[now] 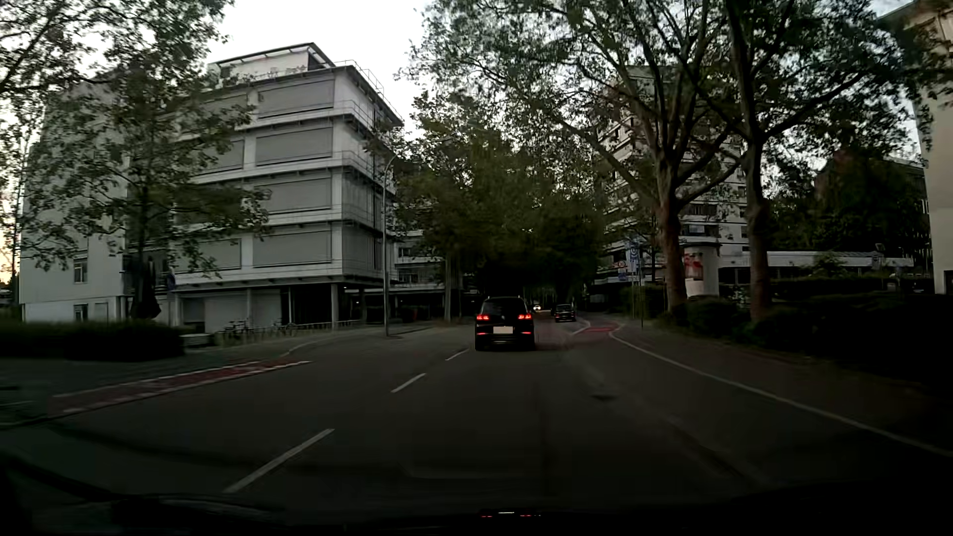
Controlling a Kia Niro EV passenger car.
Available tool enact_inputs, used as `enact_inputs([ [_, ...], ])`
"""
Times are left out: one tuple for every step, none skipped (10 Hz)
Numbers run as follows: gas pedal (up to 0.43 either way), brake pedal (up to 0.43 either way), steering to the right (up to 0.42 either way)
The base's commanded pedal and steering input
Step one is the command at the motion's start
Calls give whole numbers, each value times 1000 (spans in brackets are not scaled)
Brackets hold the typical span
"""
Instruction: Follow the waypoints while adhering to traffic rules and regulations
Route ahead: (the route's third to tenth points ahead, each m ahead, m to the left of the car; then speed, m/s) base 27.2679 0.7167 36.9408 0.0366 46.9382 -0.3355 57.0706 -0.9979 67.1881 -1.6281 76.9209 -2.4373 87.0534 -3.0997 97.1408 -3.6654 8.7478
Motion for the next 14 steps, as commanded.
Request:
enact_inputs([
  [47,0,8],
  [47,0,8],
  [47,0,8],
  [59,0,8],
  [59,0,8],
  [59,0,9],
  [67,0,10],
  [67,0,13],
  [79,0,16],
  [79,0,17],
  [79,0,17],
  [79,0,17],
  [87,0,17],
  [87,0,17],
])
